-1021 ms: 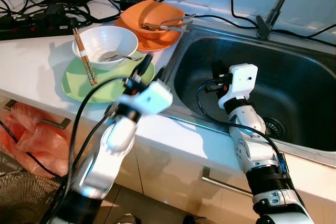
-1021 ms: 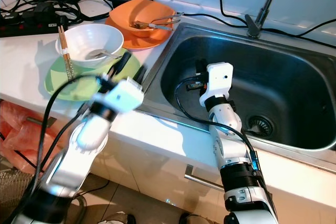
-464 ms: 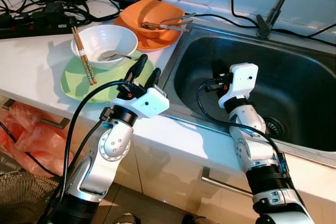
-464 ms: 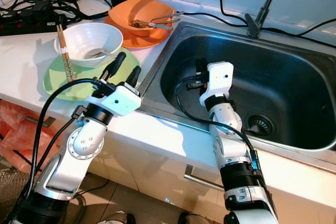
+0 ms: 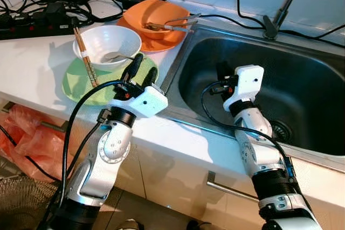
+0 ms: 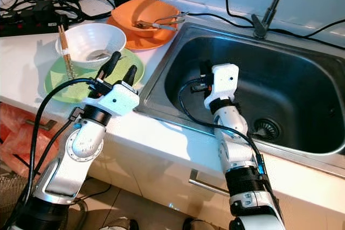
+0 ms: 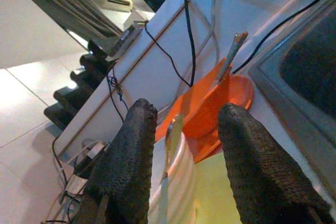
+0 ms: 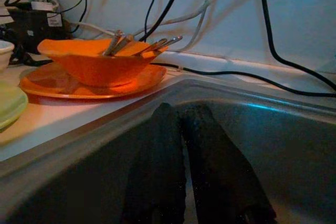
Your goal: Kitchen organization
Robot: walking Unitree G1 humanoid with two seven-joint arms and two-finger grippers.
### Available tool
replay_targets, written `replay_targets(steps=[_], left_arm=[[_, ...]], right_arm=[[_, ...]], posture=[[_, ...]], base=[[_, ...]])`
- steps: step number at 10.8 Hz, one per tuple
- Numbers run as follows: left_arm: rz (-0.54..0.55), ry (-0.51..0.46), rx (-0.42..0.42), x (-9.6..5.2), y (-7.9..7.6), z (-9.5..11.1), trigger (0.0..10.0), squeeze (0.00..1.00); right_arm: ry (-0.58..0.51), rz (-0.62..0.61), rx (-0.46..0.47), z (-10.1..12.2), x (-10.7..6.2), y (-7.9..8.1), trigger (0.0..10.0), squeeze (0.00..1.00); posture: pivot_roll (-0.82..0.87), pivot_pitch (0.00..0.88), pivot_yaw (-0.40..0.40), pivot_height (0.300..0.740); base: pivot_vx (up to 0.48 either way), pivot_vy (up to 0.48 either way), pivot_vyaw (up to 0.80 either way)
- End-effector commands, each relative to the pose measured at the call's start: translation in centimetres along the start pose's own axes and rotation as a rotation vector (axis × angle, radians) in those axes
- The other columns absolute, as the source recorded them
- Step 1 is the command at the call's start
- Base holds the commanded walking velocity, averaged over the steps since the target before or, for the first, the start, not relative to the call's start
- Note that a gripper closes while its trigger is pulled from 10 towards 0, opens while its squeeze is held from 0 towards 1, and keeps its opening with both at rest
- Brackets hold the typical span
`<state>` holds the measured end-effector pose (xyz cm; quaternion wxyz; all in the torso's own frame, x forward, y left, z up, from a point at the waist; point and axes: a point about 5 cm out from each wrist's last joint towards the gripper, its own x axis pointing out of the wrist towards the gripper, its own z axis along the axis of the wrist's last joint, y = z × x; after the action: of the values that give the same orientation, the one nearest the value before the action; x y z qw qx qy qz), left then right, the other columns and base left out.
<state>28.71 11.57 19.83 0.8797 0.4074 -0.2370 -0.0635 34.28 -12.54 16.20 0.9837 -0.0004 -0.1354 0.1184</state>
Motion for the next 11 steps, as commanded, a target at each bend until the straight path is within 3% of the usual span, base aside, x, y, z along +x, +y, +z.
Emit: replay_targets(steps=[1,6,11], left_arm=[[0.019,0.015,0.004,0.2,0.3,-0.2,10.0,0.00],[0.021,0.073,0.004,1.5,0.2,-1.1,10.0,0.00],[0.009,0.070,-0.010,2.3,-0.4,-1.0,10.0,0.00]], right_arm=[[0.002,-0.001,0.008,-0.1,0.0,-0.1,10.0,0.00],[0.000,-0.002,0.008,-0.1,-0.1,0.0,10.0,0.00],[0.000,-0.008,0.008,-0.1,-0.2,-0.1,10.0,0.00]], posture=[[0.08,0.087,-0.060,0.740],[0.07,0.090,-0.055,0.740],[0.06,0.087,-0.053,0.740]], base=[[0.000,0.000,0.00],[0.000,0.000,0.00],[0.000,0.000,0.00]])
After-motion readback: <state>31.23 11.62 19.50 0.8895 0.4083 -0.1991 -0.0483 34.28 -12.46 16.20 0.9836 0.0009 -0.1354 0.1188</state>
